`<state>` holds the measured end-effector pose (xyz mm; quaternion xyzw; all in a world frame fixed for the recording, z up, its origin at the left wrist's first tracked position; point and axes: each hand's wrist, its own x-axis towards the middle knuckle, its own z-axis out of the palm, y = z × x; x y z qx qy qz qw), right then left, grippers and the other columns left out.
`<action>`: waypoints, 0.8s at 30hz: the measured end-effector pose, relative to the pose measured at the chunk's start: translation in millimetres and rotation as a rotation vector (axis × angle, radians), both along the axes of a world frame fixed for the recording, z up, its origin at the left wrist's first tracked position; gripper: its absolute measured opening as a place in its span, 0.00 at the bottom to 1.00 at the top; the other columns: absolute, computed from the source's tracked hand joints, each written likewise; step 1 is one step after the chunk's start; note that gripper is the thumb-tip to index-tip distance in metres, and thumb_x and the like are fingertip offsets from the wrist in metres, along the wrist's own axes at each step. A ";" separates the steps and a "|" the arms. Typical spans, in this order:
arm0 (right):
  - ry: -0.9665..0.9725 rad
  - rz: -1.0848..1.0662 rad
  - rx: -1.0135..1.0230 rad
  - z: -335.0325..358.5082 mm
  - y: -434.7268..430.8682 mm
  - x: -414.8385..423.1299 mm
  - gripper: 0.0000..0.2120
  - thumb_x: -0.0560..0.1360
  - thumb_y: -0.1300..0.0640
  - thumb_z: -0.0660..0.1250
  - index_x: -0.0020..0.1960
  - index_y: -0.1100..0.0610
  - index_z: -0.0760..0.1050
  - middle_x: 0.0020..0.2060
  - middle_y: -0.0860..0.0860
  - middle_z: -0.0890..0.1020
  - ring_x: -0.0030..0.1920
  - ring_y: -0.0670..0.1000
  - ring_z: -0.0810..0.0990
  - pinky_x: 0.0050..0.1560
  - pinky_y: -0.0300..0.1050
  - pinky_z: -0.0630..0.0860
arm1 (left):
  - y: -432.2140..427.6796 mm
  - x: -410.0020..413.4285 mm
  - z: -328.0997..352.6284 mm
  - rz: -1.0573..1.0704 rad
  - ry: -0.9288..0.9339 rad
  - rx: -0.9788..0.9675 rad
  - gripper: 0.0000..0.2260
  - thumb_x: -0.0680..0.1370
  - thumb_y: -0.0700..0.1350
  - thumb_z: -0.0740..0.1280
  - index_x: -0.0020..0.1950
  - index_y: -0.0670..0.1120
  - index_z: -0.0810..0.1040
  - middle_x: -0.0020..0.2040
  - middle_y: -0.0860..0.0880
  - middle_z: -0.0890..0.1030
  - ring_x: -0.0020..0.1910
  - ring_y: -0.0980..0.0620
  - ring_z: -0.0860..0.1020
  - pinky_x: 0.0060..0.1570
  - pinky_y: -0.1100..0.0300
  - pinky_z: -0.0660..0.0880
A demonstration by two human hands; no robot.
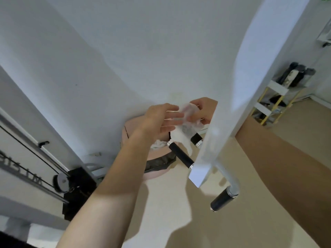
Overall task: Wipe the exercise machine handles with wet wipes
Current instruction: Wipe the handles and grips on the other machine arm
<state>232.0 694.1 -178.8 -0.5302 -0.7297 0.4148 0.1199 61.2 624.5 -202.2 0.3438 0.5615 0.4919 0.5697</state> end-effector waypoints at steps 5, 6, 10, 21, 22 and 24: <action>0.113 -0.038 -0.043 -18.1 22.9 8.1 0.14 0.76 0.65 0.70 0.59 0.71 0.77 0.44 0.59 0.76 0.45 0.56 0.76 0.45 0.48 0.72 | -16.0 20.0 -44.9 0.293 -0.001 -0.056 0.04 0.79 0.42 0.68 0.54 0.44 0.78 0.46 0.47 0.78 0.46 0.49 0.76 0.55 0.50 0.78; 0.105 -0.042 -0.028 -16.7 23.6 9.0 0.13 0.76 0.64 0.69 0.58 0.71 0.78 0.44 0.60 0.77 0.46 0.57 0.76 0.46 0.49 0.72 | -15.9 26.6 -50.5 0.233 -0.019 -0.066 0.12 0.77 0.44 0.71 0.60 0.46 0.77 0.52 0.47 0.77 0.51 0.50 0.75 0.62 0.48 0.76; 0.156 -0.071 -0.033 -19.1 36.3 16.1 0.12 0.79 0.64 0.66 0.58 0.70 0.78 0.46 0.58 0.81 0.43 0.52 0.81 0.42 0.39 0.76 | 3.2 31.5 -75.2 0.060 -0.095 -0.014 0.35 0.67 0.44 0.72 0.74 0.51 0.67 0.66 0.46 0.78 0.65 0.48 0.75 0.71 0.49 0.69; 0.106 -0.070 -0.048 -39.2 45.2 25.7 0.12 0.80 0.57 0.68 0.61 0.62 0.80 0.52 0.58 0.84 0.51 0.57 0.84 0.51 0.46 0.82 | 50.7 23.7 -96.8 -0.005 0.295 -0.135 0.05 0.77 0.43 0.72 0.52 0.46 0.80 0.57 0.44 0.83 0.58 0.43 0.81 0.65 0.46 0.76; 0.122 -0.079 -0.079 -42.7 45.1 24.5 0.13 0.80 0.57 0.68 0.62 0.62 0.80 0.54 0.59 0.84 0.54 0.59 0.84 0.55 0.53 0.82 | 53.1 28.4 -94.3 0.026 0.310 -0.140 0.10 0.77 0.46 0.73 0.57 0.46 0.80 0.57 0.45 0.82 0.58 0.45 0.80 0.65 0.47 0.76; 0.137 -0.075 -0.116 -47.2 41.6 20.2 0.12 0.80 0.56 0.68 0.61 0.61 0.80 0.54 0.60 0.84 0.52 0.59 0.85 0.54 0.56 0.83 | 56.2 37.7 -89.7 0.091 0.337 -0.138 0.14 0.78 0.49 0.73 0.60 0.45 0.78 0.53 0.47 0.81 0.54 0.47 0.79 0.62 0.49 0.76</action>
